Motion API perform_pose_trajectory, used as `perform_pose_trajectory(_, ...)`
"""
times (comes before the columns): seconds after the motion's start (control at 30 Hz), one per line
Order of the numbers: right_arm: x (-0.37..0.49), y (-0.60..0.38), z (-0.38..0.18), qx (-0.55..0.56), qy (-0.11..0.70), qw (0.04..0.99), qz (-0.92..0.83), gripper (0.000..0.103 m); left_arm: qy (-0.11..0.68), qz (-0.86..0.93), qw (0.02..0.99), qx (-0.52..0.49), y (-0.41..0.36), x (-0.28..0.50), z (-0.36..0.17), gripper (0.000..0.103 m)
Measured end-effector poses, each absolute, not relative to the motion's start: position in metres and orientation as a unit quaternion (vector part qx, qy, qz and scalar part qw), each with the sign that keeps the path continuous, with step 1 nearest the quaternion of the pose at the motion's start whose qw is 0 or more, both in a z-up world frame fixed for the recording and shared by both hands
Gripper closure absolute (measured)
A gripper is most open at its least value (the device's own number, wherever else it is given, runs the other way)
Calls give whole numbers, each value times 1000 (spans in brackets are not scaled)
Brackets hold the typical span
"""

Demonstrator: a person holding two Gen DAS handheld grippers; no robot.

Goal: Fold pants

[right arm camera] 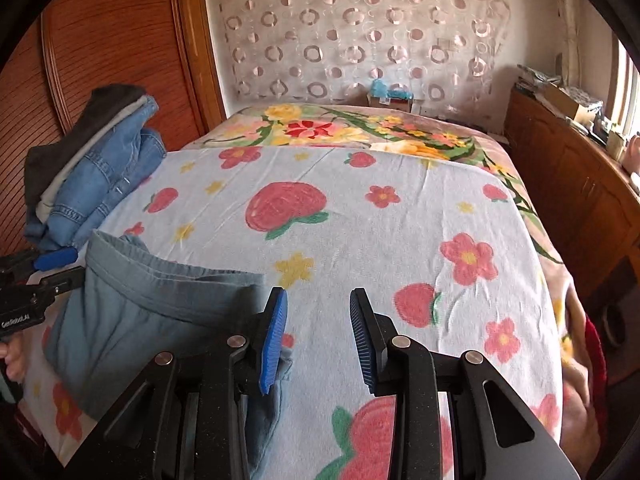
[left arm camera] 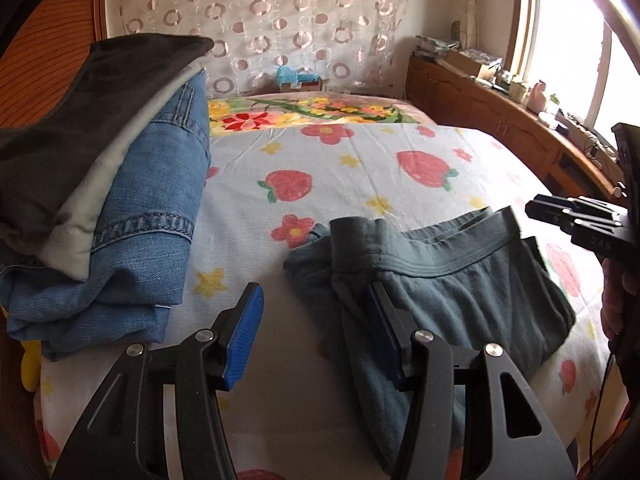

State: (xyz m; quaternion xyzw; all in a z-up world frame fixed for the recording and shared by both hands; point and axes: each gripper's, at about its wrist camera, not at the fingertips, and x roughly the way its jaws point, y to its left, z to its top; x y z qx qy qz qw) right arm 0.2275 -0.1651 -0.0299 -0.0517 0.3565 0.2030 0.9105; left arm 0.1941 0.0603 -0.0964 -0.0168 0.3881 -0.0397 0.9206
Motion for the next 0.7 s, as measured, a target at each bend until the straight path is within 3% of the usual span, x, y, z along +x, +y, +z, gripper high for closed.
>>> perform_pose_trajectory(0.5,141,-195,-32,-41,369,888,272,69,388,-107,915,-17,47,128,-102,49)
perform_pose_trajectory(0.7,123,-200,-37,-54,376,879,288,69,403,-126,906,-15,44,109,-114,64)
